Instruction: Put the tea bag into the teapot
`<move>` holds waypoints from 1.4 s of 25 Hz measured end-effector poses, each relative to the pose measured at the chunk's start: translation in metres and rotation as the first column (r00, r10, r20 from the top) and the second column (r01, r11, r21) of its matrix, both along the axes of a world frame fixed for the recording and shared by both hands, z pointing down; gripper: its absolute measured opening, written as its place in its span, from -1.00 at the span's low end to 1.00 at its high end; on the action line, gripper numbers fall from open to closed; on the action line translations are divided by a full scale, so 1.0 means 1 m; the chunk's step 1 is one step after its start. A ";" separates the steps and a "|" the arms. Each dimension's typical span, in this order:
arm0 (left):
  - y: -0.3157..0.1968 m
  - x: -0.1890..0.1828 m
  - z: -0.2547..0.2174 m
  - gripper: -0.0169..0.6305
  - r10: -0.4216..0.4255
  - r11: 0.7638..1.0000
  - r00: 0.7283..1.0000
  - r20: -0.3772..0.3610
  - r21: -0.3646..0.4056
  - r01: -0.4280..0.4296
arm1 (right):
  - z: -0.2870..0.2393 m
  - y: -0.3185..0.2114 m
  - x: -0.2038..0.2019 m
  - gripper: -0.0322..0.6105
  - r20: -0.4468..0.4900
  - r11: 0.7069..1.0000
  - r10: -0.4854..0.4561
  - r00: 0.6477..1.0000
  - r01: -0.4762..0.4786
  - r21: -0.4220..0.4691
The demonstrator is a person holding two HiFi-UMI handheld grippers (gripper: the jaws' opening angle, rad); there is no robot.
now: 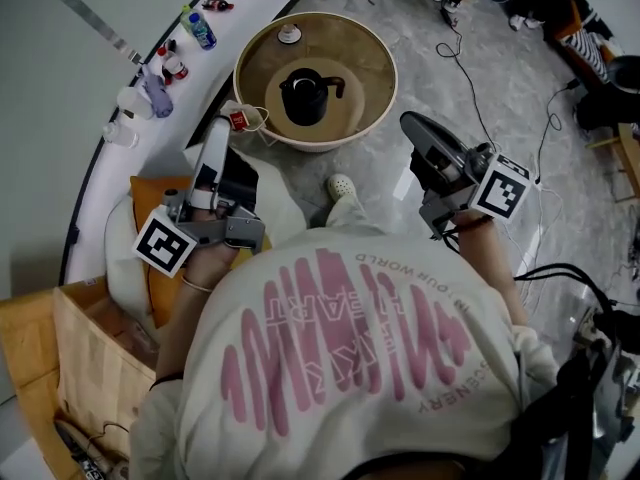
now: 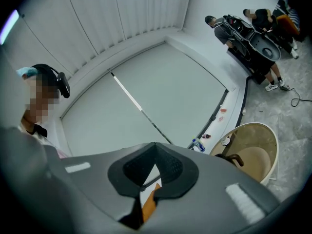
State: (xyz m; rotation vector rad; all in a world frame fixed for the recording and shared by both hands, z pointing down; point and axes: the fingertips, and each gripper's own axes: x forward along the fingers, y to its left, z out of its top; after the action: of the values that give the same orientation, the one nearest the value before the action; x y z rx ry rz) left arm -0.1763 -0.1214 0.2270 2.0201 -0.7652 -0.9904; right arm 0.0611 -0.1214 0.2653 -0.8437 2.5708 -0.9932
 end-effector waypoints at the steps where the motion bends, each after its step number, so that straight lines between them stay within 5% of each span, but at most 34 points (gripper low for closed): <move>1: -0.008 0.000 -0.001 -0.91 -0.007 1.000 1.000 0.000 -0.002 0.007 | -0.001 -0.010 -0.003 -0.88 -0.001 1.000 -0.017 1.000 0.017 0.001; 13: -0.090 0.021 0.025 -0.91 -0.037 0.999 0.997 0.068 0.002 0.037 | 0.022 -0.108 -0.021 -0.88 -0.059 0.984 -0.174 0.983 0.170 -0.058; 20: -0.146 0.030 0.071 -0.91 -0.141 0.987 0.975 0.175 -0.057 0.153 | 0.064 -0.162 -0.025 -0.88 -0.035 0.948 -0.283 0.959 0.274 -0.164; 28: -0.211 0.045 0.159 -0.91 -0.169 0.949 0.879 0.446 -0.166 0.267 | 0.142 -0.198 -0.036 -0.88 0.041 0.868 -0.391 0.919 0.383 -0.315; 35: -0.240 0.068 0.223 -0.91 -0.063 0.937 0.770 0.635 -0.228 0.264 | 0.193 -0.195 -0.039 -0.88 0.108 0.780 -0.471 0.876 0.470 -0.413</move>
State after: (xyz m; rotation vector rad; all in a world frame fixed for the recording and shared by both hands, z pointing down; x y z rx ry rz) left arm -0.1082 -0.3618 0.4505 2.0203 -1.3781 -0.2281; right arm 0.0220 -0.3160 0.4583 -0.2611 2.6600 -1.7520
